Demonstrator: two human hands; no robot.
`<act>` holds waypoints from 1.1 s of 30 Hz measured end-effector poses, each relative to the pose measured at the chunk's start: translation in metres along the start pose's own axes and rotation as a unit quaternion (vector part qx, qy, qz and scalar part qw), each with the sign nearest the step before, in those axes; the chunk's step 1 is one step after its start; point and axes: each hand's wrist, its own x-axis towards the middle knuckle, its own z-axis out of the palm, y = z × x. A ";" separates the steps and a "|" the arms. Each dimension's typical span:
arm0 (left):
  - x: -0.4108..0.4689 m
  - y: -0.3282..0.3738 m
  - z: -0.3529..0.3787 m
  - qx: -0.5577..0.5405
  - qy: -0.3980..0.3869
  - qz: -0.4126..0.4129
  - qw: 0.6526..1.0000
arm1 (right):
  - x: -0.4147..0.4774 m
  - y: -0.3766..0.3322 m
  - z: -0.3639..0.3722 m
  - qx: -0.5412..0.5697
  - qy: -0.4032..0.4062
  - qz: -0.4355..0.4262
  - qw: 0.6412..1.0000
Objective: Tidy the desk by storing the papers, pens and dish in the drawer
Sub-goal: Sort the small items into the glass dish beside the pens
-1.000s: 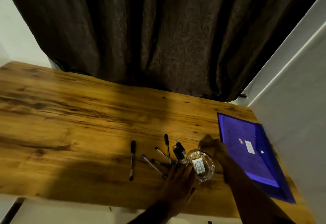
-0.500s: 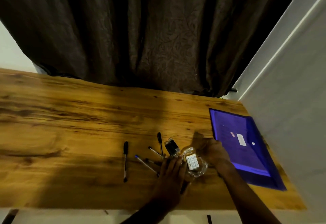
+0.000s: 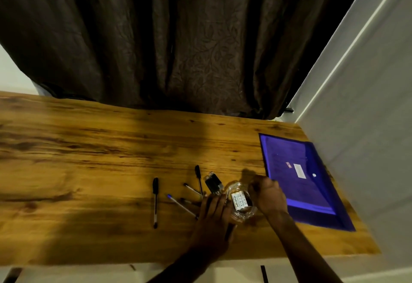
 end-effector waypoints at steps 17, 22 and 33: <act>-0.004 -0.002 -0.003 -0.001 0.041 0.036 0.999 | -0.025 -0.015 0.022 0.072 0.048 -0.119 0.989; -0.005 -0.002 -0.001 0.000 0.090 0.089 0.992 | -0.034 0.005 0.023 0.088 0.098 -0.128 0.983; -0.040 0.008 0.009 0.063 0.163 0.065 0.982 | -0.111 0.070 0.038 0.122 0.202 -0.126 0.963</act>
